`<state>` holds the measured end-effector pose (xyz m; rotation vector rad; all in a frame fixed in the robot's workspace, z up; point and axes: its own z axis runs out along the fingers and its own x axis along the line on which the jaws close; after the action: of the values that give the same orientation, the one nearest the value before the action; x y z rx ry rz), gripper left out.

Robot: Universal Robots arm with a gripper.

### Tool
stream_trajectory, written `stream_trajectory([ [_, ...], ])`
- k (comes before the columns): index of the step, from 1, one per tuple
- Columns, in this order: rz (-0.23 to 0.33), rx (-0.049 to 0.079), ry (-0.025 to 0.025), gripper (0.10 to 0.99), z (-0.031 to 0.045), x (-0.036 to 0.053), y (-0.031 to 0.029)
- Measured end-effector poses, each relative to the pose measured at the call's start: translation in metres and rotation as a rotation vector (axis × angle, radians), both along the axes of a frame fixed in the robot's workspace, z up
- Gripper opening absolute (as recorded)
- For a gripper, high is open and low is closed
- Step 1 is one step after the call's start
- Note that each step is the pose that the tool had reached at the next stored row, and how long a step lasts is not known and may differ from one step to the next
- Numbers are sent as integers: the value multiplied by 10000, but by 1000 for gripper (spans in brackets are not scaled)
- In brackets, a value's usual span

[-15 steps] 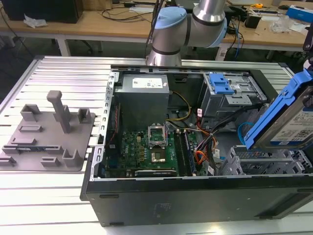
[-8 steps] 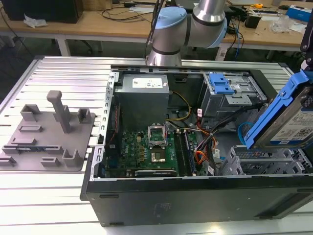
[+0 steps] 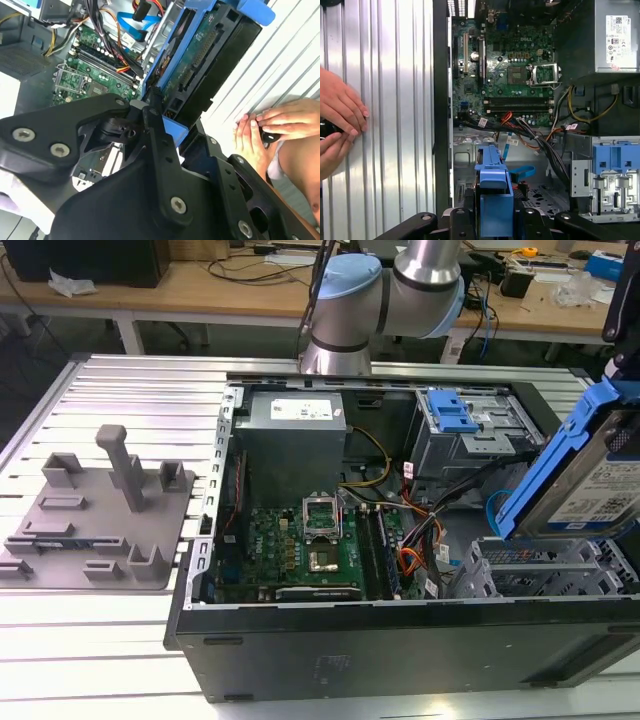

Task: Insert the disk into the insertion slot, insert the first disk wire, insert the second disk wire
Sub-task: 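Insert the disk into the insertion slot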

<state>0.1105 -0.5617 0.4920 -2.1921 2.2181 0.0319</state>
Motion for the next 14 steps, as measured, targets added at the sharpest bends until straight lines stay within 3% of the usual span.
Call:
stream_trajectory([
  [3, 10, -146, 0, 365, -12, 0, 50],
  [14, 12, -150, 0, 365, -29, 4, 57],
])
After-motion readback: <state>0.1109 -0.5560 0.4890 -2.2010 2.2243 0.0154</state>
